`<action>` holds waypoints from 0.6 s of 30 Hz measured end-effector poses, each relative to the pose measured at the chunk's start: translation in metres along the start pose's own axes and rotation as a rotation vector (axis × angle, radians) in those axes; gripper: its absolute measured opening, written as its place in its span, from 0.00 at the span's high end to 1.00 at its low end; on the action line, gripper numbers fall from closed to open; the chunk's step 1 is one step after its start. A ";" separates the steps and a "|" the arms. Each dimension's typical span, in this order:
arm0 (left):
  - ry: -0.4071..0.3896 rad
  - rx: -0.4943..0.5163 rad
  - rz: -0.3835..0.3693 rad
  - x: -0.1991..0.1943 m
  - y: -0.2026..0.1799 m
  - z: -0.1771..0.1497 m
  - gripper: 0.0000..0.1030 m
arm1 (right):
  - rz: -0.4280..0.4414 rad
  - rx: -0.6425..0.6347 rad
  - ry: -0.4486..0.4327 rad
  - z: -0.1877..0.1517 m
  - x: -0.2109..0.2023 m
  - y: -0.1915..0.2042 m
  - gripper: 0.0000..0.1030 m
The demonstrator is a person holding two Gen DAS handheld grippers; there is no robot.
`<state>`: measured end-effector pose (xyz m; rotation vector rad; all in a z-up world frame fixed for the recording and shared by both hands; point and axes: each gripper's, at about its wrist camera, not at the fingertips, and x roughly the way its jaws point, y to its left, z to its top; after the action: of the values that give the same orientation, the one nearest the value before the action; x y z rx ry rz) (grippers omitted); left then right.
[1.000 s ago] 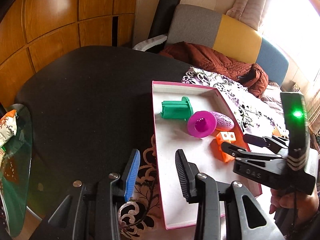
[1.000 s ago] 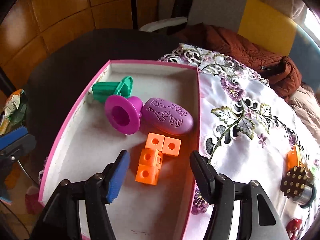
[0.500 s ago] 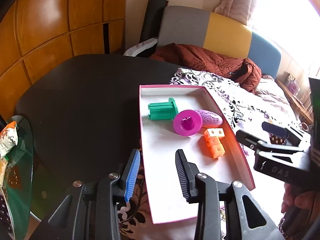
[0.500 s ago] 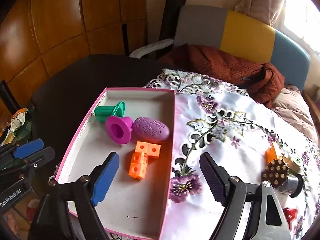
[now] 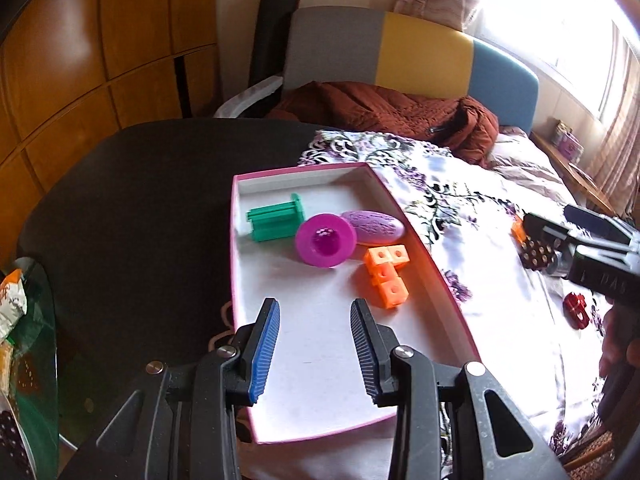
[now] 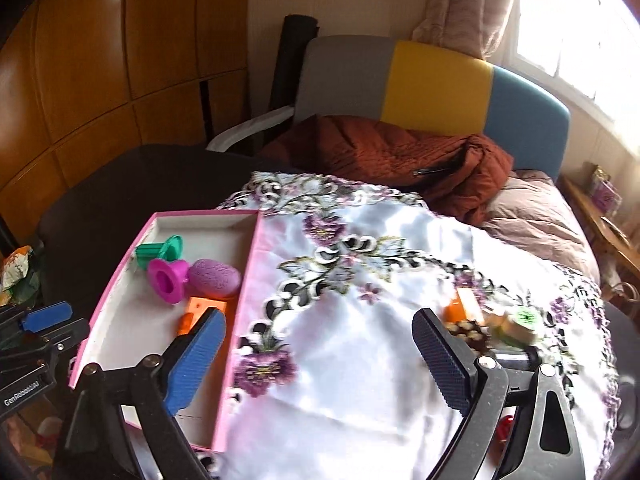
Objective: Organize rigid objects
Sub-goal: 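Move the left tool to the brown spiky ball and close on it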
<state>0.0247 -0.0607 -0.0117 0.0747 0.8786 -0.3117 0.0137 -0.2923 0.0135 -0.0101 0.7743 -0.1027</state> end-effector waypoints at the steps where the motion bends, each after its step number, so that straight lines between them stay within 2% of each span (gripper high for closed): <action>1: 0.003 0.008 -0.004 0.000 -0.003 0.000 0.64 | -0.015 0.008 -0.005 0.000 -0.002 -0.009 0.07; 10: 0.029 0.080 -0.055 0.007 -0.039 0.005 0.64 | -0.199 0.145 -0.039 -0.010 -0.019 -0.110 0.04; 18: 0.033 0.138 -0.130 0.011 -0.074 0.015 0.63 | -0.444 0.420 -0.055 -0.051 -0.026 -0.230 0.02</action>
<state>0.0205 -0.1364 -0.0055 0.1512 0.8957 -0.4941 -0.0608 -0.5168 0.0064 0.2136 0.6729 -0.6826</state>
